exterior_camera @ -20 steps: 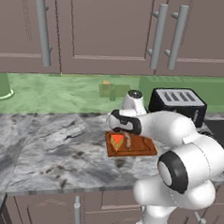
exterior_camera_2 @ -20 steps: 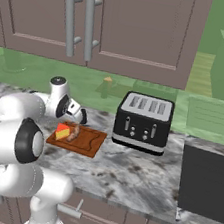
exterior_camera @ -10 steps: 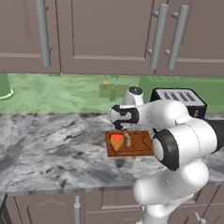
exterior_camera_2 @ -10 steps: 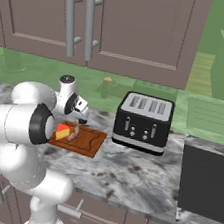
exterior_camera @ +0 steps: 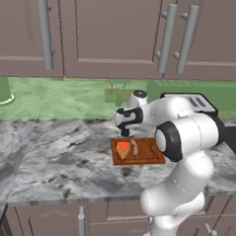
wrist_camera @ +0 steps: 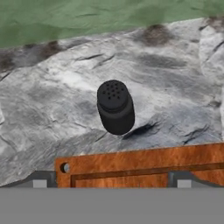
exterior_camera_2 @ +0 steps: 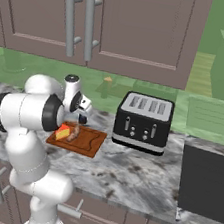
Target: Retrieve the reheated potato from the microwave, then place the potato, cheese, and condiment on the cutting board.
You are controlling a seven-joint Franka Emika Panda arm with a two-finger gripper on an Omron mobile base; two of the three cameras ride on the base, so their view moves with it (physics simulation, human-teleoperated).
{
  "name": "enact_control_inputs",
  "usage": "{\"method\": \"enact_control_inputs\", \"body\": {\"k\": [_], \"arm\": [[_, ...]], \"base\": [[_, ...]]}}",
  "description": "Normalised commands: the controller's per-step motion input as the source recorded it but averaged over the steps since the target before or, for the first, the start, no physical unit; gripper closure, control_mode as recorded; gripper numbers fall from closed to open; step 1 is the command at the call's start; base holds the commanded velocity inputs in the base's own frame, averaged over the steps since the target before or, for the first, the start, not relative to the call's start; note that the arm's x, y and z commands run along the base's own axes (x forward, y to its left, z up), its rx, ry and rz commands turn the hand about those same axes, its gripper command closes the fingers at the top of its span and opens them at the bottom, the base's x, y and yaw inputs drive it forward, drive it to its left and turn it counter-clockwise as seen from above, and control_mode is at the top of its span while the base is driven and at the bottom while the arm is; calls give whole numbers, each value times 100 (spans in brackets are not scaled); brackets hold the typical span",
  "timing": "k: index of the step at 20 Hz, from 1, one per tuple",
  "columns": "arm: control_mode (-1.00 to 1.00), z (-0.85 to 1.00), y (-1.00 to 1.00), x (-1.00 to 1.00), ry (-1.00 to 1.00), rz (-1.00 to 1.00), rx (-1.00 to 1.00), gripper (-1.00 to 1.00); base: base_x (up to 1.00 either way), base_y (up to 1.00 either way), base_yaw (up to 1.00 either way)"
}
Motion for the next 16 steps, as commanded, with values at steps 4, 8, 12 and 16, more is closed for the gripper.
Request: {"method": "enact_control_inputs", "body": {"k": [4,8,12,16], "arm": [[-100,-17,-1,33,0,0,0,-100],[-100,-14,-2,27,0,0,0,-100],[-100,-11,-1,18,-1,0,0,-100],[-100,-18,-2,25,0,0,0,-100]], "base": [[0,0,0],[0,0,0],[0,0,0],[0,0,0]]}}
